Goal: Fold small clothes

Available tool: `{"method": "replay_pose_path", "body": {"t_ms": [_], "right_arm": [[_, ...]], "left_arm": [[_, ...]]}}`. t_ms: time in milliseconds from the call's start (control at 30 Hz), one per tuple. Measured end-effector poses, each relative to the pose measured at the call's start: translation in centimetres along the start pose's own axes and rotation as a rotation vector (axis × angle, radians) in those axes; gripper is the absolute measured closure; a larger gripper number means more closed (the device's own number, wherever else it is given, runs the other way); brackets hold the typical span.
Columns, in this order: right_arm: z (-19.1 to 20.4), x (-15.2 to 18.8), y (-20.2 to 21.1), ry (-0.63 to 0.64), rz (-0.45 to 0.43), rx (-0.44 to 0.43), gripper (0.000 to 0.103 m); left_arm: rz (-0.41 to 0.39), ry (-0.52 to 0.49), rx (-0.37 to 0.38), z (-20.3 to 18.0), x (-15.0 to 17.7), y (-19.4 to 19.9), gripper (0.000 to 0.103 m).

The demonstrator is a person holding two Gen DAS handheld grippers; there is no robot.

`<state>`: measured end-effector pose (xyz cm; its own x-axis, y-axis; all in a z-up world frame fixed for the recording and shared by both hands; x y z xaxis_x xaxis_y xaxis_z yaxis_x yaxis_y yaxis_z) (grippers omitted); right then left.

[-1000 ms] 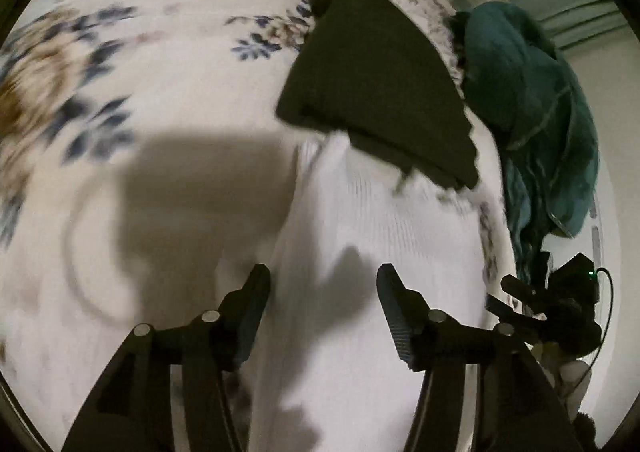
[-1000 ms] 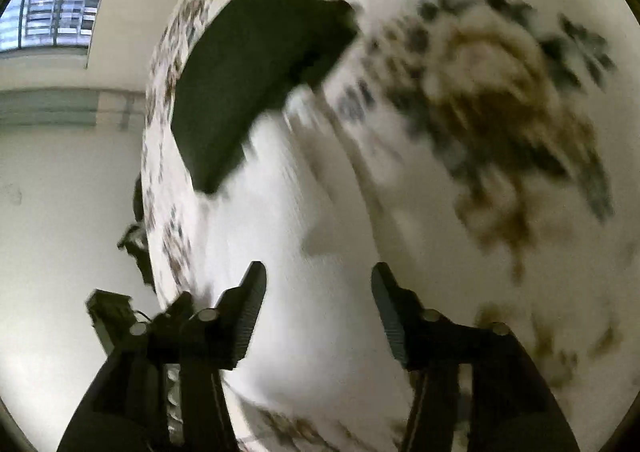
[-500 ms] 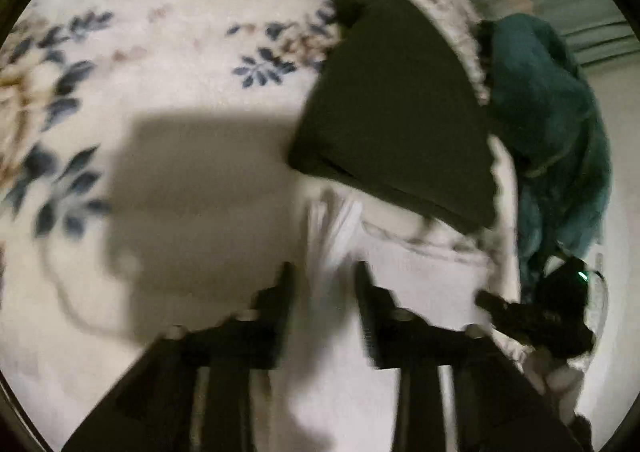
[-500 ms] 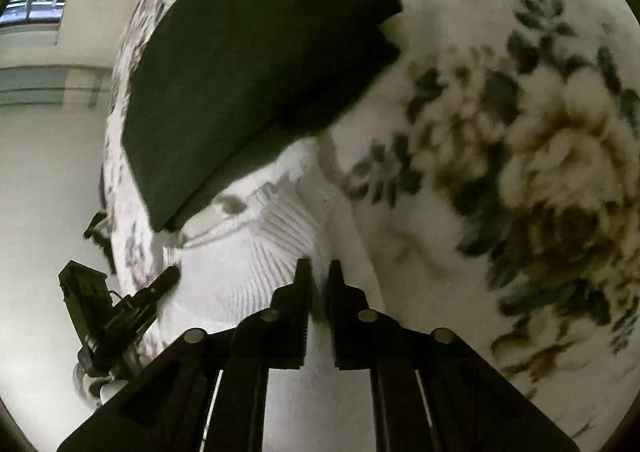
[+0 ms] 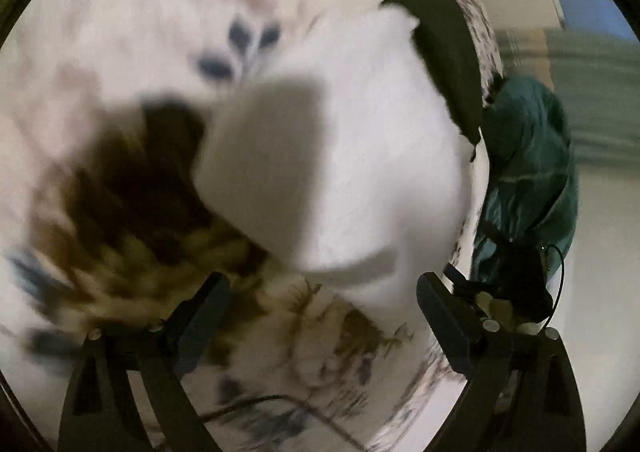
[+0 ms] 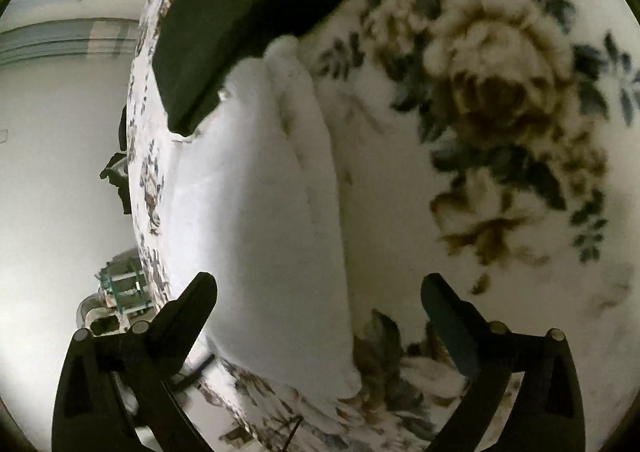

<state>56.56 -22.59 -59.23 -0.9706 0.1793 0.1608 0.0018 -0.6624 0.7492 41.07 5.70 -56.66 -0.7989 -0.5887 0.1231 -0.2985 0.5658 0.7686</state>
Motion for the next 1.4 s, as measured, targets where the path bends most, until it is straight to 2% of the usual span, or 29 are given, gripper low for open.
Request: {"method": "replay_pose_path", "body": {"t_ms": [67,133,167,267,300,333,367,400,433,467,500,533,633,700,767,867,933,967,1000,1033,1067,1133,1167,1200,1267,1300,1400], "right_arm": [[0.0,-1.3,-1.2,0.011,0.020,-0.037,0.000],[0.5,-3.0,-2.9,0.014,0.032,-0.075,0.000],[0.7,-3.9,-3.8,0.015,0.046,-0.094,0.000],[1.7,-6.0,-6.6,0.008,0.087,-0.135,0.000],[2.3,-6.4,-7.9,0.007,0.124,-0.166,0.000],[2.6,-6.5,-8.6,0.006,0.141,-0.176,0.000],[3.0,-6.6,-9.6,0.008,0.141,-0.174,0.000],[3.4,-6.5,-10.1,0.028,0.131,-0.165,0.005],[3.6,-6.4,-10.3,0.047,0.117,-0.140,0.030],[3.8,-6.0,-10.3,0.064,0.092,-0.118,0.048],[3.9,-5.6,-10.2,0.058,0.084,-0.136,0.066],[4.0,-5.2,-9.9,0.039,0.058,-0.151,0.070],[4.4,-2.6,-7.8,0.014,-0.024,-0.166,0.076],[4.0,1.2,-5.9,-0.052,-0.082,-0.181,0.076],[4.0,5.2,-5.0,-0.091,-0.115,-0.179,0.077],[4.4,13.4,-5.1,-0.141,-0.148,-0.137,0.078],[5.1,17.0,-6.5,-0.155,-0.133,-0.106,0.077],[5.3,18.9,-8.0,-0.159,-0.101,-0.082,0.075],[5.2,19.6,-8.7,-0.166,-0.088,-0.065,0.067],[4.8,20.0,-8.9,-0.186,-0.089,-0.048,0.054],[4.4,20.1,-8.8,-0.204,-0.084,-0.047,0.050],[3.5,19.9,-7.8,-0.223,-0.070,-0.054,0.036],[2.9,19.8,-6.3,-0.218,-0.082,-0.028,0.034],[2.6,20.0,-5.7,-0.213,-0.094,-0.012,0.033],[1.6,19.5,-2.5,-0.191,-0.134,0.057,0.033],[0.6,19.0,-1.1,-0.187,-0.145,0.067,0.032],[0.8,15.3,0.7,-0.166,-0.175,0.058,0.029]], "left_arm": [[-0.032,0.065,0.090,-0.2,-0.3,-2.2,0.008],[-0.059,0.109,0.096,-0.3,-1.0,-3.7,0.008],[-0.082,0.140,0.130,-0.4,-1.6,-4.4,0.008],[-0.127,0.193,0.171,-0.8,-3.0,-4.8,0.008],[-0.156,0.191,0.181,-1.0,-3.5,-4.4,0.013],[-0.179,0.181,0.187,-1.2,-3.8,-4.1,0.026],[-0.197,0.160,0.187,-1.5,-4.2,-3.6,0.066],[-0.199,0.136,0.175,-1.7,-4.7,-2.9,0.074],[-0.198,0.111,0.180,-1.9,-5.3,-2.1,0.076],[-0.192,0.090,0.182,-2.0,-5.7,-1.5,0.077],[-0.177,0.066,0.176,-2.2,-6.3,-0.8,0.077],[-0.160,0.038,0.174,-2.6,-6.7,-0.4,0.077],[-0.088,-0.060,0.175,-3.6,-7.6,0.9,0.077],[-0.044,-0.141,0.148,-3.9,-8.9,2.4,0.077],[0.046,-0.208,0.110,-3.9,-9.2,2.5,0.075],[0.148,-0.318,-0.040,-3.5,-10.2,2.2,0.066],[0.184,-0.356,-0.123,-2.7,-9.7,1.9,0.059],[0.178,-0.377,-0.154,-2.4,-9.2,2.2,0.052],[0.151,-0.399,-0.195,-2.2,-8.7,2.9,0.042],[0.130,-0.404,-0.212,-2.2,-8.2,3.5,0.036],[0.101,-0.405,-0.225,-2.2,-7.7,4.4,0.026],[0.026,-0.400,-0.267,-1.8,-6.4,6.7,0.021],[-0.005,-0.394,-0.291,-1.2,-5.6,7.8,0.015],[-0.042,-0.387,-0.333,-0.1,-4.6,8.8,0.014],[-0.106,-0.374,-0.441,2.6,-3.2,9.9,0.012],[-0.124,-0.357,-0.497,4.4,-2.0,10.2,0.009],[-0.095,-0.307,-0.659,10.4,0.6,8.6,0.006]]}}
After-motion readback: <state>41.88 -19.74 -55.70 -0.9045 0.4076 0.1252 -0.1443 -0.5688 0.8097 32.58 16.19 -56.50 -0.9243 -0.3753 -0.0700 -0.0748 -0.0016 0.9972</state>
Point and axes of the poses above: each gripper's, at about its wrist camera, not at the fingertips, and y roughly against the way its jaws point, z to its left, x to its underside, the point moved 5 cm from there along -y, roughly the way its jaws point, and after that the axes turned 4 degrees about -x, right-handed, at the moved point
